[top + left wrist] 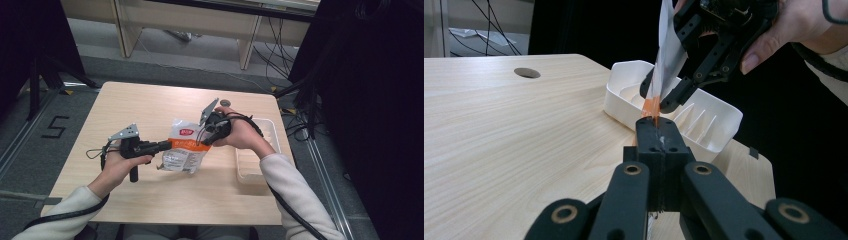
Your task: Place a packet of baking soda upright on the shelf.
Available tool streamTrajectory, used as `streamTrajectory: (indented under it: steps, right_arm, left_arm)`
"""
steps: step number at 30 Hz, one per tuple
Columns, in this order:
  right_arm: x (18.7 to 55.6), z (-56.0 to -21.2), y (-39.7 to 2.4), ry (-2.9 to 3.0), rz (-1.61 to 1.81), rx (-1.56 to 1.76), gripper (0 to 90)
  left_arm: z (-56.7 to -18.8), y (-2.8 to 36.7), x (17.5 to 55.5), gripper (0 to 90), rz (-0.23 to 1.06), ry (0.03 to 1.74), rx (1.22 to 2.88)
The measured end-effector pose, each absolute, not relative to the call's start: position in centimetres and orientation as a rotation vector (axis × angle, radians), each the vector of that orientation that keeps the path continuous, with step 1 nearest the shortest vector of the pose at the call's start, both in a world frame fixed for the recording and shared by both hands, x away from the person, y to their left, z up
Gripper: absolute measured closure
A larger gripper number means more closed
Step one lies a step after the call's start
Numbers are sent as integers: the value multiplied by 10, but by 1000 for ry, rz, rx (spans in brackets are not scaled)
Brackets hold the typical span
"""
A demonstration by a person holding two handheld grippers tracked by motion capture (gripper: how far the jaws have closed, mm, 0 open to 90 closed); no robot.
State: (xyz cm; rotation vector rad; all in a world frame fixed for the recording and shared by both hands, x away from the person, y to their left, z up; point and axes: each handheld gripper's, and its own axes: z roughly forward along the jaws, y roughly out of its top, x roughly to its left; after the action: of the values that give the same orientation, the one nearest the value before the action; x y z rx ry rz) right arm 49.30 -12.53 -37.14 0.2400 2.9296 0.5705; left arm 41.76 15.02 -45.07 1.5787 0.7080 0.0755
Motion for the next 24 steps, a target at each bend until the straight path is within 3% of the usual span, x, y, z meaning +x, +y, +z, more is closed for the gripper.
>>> streamTrajectory:
  steps: [5, 20, 24]
  right_arm:
    - [491, -371, -126, 2949, 534, 250, 897]
    - [485, -341, -116, 2984, 464, 236, 900]
    - [484, -328, -113, 2989, 441, 219, 900]
  left_arm:
    - [-451, 151, 418, 897, 80, 706, 1583]
    - [-462, 151, 414, 890, 150, 717, 1651]
    - [-462, 149, 412, 841, 163, 688, 1656]
